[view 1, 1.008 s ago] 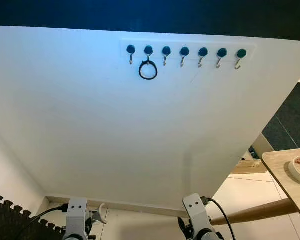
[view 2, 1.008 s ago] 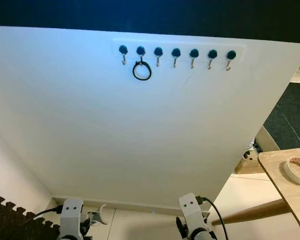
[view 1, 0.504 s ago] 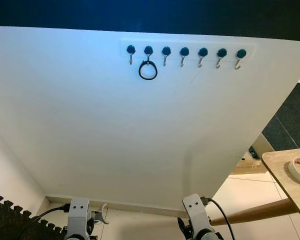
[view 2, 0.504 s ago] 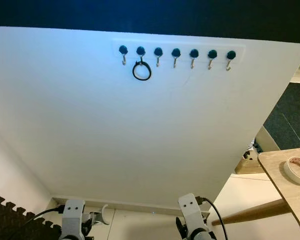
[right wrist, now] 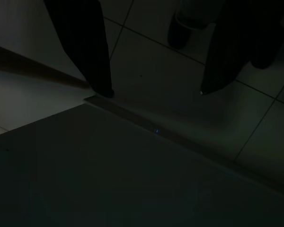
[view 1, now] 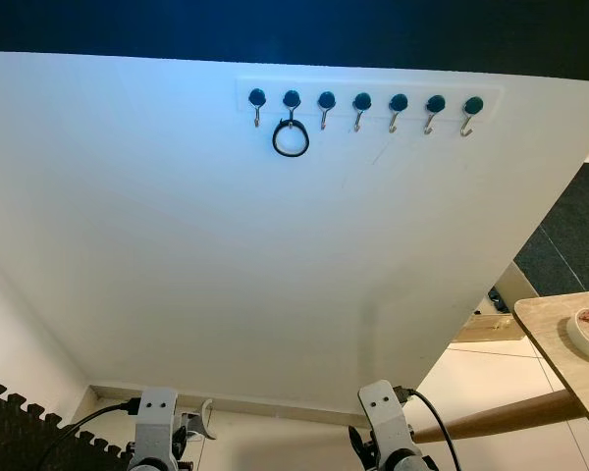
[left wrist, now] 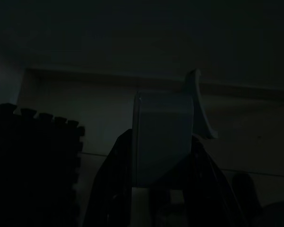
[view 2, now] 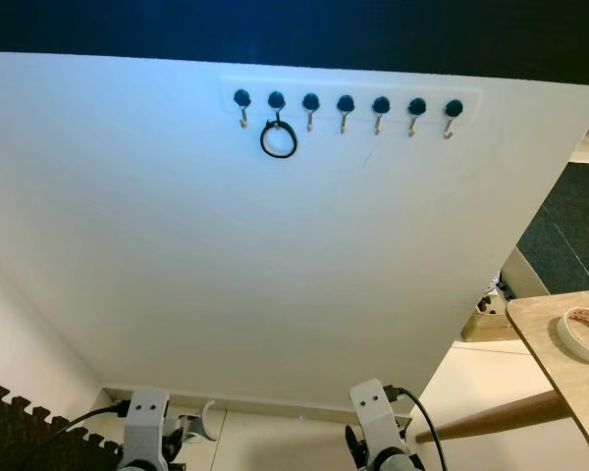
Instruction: Hang keys on a hook
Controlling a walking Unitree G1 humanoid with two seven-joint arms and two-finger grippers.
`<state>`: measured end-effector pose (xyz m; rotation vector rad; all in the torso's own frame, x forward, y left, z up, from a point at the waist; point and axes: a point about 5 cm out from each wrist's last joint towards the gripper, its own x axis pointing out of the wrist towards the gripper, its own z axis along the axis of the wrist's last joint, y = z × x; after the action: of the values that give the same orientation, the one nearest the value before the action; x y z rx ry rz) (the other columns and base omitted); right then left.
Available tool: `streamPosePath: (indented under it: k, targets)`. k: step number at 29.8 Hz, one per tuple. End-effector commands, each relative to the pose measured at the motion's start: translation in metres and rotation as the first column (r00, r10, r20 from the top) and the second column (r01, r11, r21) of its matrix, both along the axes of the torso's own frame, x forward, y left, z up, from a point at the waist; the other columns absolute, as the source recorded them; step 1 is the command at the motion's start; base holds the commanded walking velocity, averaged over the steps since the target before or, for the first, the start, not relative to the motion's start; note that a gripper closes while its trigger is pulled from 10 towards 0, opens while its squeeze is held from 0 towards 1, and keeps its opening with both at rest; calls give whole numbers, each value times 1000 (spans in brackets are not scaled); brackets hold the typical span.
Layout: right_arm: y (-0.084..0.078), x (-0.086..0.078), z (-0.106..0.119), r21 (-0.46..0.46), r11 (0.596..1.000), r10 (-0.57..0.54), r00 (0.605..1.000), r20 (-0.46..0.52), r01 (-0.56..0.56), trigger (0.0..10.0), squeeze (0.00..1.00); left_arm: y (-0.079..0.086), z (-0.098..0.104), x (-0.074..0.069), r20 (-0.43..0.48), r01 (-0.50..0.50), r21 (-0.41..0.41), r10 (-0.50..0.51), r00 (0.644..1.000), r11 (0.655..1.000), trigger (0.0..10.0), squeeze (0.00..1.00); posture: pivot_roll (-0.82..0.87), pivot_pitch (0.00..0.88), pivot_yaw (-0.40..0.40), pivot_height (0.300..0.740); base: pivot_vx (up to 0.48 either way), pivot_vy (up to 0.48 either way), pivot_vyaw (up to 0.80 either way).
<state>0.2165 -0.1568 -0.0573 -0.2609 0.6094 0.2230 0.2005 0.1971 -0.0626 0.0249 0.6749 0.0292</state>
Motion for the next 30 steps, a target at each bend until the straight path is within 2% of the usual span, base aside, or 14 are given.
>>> streamPosePath:
  k: [1,9,30]
  targets:
    - [1,-4,-3,3,1000,-8,1000,-19,8,10000,0,-5,-3,-3,-11,13,-6,-13,1000,1000,10000,0,17,45,-5,740,0,0,0]
    - [1,-3,-2,6,1000,-10,1000,-13,10,10000,0,-5,-2,-2,-7,15,-9,-15,1000,1000,10000,0,18,50,-7,740,-63,0,0]
    - [4,-2,-2,25,999,-22,1000,-19,22,10000,0,-6,-2,-2,-10,32,-9,-32,999,999,10000,0,26,69,-3,740,-354,0,0]
